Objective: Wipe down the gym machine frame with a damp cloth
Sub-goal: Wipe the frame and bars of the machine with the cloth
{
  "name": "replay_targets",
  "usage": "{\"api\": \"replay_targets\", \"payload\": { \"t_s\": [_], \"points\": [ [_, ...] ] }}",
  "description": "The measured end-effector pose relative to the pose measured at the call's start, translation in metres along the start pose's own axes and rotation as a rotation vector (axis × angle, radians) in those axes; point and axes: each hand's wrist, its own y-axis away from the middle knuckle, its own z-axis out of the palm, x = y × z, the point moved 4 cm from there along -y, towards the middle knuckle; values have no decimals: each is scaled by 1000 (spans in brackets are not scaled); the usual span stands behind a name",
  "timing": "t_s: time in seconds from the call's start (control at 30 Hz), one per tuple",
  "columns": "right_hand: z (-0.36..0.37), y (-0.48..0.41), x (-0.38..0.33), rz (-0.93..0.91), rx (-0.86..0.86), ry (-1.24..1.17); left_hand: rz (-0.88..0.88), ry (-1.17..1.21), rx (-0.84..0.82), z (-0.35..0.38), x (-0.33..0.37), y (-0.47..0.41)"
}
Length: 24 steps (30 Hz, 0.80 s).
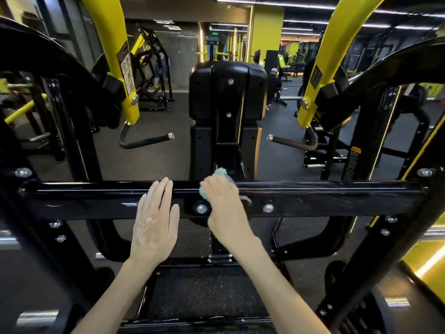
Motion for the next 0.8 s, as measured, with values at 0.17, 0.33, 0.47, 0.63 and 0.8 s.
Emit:
{"api": "replay_targets", "payload": {
  "t_s": [0.17, 0.33, 0.47, 0.63, 0.8],
  "points": [
    [22, -17, -39, -150, -66, -61, 68, -11, -28, -10, -10, 2],
    [4, 15, 5, -32, 137, -33, 12, -53, 59, -34, -37, 6],
    [0, 53, 40, 258, 283, 32, -34, -64, 103, -44, -64, 11],
    [20, 48, 10, 444, 510, -123, -14, -52, 108, -51, -97, 13],
    [56, 1, -60, 350, 344, -90, 49, -7, 98, -66, -140, 6]
  ]
}}
